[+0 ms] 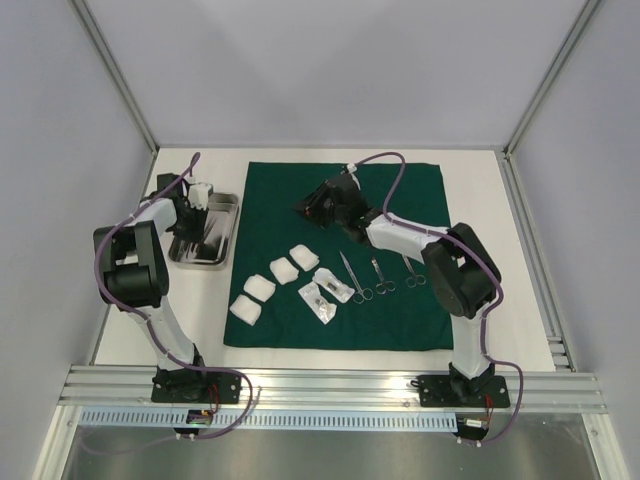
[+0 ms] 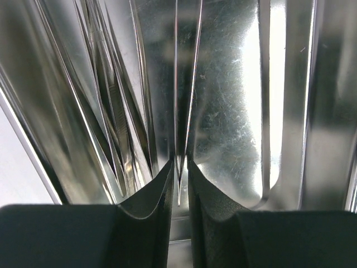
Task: Prepare the surgical pack
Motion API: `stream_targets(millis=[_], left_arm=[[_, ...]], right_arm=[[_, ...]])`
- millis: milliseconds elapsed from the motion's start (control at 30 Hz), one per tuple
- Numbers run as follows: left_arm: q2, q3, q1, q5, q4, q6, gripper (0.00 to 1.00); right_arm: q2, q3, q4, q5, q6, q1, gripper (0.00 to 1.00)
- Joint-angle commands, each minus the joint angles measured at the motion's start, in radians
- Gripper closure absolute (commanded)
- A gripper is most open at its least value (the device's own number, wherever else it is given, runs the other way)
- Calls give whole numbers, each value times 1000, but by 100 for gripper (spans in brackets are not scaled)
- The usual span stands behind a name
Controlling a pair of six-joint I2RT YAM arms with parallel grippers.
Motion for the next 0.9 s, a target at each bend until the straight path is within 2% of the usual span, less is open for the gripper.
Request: stream_targets(millis=[0,200,400,867], left_arm=[[22,28,0,13,-40,-17,76],[28,42,0,19,-42,-34,82],[30,39,-2,-13,-39,-52,100],[-18,-1,1,-65,20,-86,100]], right_arm=[[-47,-11,35,-7,-6,-9,72],[-52,-21,37,-7,-7,-15,72],[-55,-25,38,-6,-6,-17,72],[-70,-45,37,2,-18,-23,72]])
